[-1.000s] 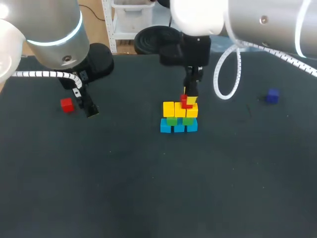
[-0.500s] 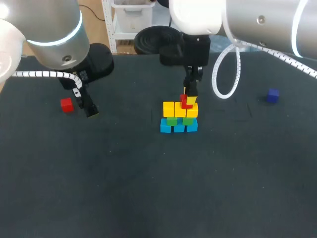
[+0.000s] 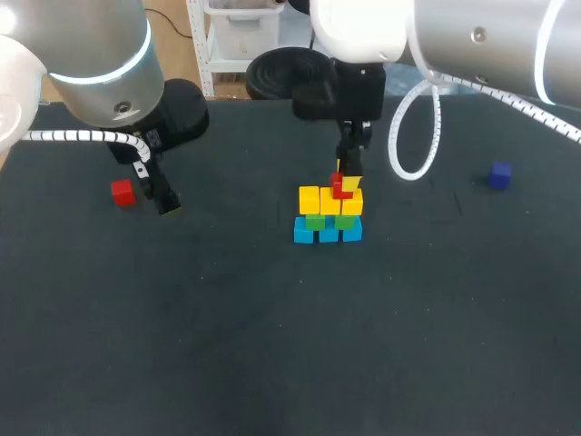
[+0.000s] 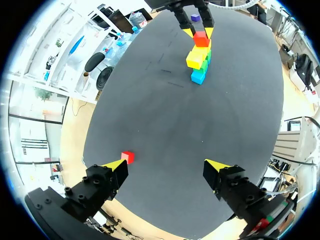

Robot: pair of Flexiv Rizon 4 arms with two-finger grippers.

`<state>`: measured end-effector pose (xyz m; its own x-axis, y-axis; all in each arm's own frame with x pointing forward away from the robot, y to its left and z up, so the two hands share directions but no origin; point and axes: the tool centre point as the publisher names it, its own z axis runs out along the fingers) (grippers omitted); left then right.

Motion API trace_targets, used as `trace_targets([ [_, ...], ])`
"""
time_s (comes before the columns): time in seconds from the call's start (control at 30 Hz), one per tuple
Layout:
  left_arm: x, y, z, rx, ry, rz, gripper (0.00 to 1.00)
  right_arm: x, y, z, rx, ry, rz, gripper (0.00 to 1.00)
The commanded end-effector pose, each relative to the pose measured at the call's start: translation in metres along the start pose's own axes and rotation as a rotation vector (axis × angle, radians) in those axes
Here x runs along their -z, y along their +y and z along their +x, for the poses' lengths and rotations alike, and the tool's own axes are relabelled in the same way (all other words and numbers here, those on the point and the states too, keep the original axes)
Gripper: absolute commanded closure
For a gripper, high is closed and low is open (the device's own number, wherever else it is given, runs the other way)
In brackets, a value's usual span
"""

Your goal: Place the blue cubes, place green cubes on the blue cubes, place the yellow cubes on the green cubes, then place the red cubes on the yellow cubes, and place purple cube on the red cubes.

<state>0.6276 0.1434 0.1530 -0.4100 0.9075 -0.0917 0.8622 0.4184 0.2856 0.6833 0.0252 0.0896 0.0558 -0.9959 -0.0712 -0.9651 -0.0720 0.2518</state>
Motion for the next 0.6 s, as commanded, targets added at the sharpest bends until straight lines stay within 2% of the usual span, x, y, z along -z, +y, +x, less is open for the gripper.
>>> trace_targets([
  [0.03, 0.0, 0.001, 0.001, -0.002, -0.002, 0.002, 0.0, 0.0, 0.003, 0.001, 0.0, -0.002, 0.004, 1.0],
  [0.37, 0.0, 0.001, 0.001, -0.002, -0.002, 0.002, 0.0, 0.001, 0.008, -0.001, 0.001, 0.005, 0.013, 1.0],
  [0.6, 0.0, 0.001, 0.001, -0.002, -0.002, 0.002, 0.0, 0.01, 0.017, -0.002, -0.008, 0.08, 0.107, 1.0],
])
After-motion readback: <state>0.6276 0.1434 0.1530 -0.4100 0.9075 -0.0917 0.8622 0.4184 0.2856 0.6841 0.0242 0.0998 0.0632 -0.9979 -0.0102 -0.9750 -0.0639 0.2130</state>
